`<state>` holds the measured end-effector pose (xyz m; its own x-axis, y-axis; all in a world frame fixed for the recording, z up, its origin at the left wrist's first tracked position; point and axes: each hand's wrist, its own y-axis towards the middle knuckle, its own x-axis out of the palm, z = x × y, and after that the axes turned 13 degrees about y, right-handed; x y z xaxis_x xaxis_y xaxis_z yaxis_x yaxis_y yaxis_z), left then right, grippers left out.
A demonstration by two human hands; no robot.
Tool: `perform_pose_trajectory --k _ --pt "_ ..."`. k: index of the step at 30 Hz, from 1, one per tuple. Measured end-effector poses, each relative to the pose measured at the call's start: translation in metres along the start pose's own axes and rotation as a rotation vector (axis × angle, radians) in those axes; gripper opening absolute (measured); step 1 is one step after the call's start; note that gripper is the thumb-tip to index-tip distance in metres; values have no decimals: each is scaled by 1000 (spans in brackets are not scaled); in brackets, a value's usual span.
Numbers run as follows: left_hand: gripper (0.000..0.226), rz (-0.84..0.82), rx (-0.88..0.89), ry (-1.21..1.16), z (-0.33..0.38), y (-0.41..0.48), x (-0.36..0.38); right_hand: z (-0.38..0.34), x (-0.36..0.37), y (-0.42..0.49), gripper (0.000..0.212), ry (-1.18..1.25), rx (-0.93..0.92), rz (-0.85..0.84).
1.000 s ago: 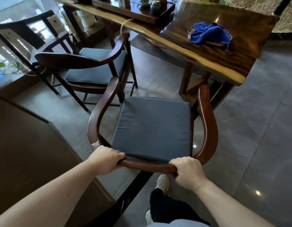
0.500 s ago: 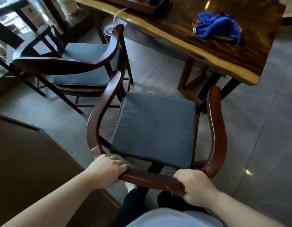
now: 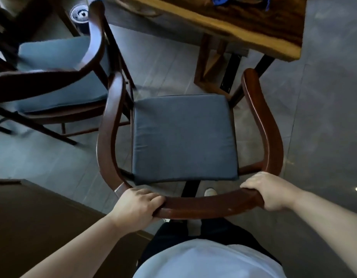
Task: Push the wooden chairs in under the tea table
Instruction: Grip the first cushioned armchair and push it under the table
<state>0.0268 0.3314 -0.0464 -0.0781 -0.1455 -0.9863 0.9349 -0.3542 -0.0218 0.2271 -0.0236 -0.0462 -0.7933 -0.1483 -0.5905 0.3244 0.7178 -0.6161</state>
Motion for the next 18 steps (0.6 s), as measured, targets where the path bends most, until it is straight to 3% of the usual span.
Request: perform_pose_trajectory --k 18 --pt "34 -30 139 80 -99 76 -26 -12 -16 27 26 101 115 189"
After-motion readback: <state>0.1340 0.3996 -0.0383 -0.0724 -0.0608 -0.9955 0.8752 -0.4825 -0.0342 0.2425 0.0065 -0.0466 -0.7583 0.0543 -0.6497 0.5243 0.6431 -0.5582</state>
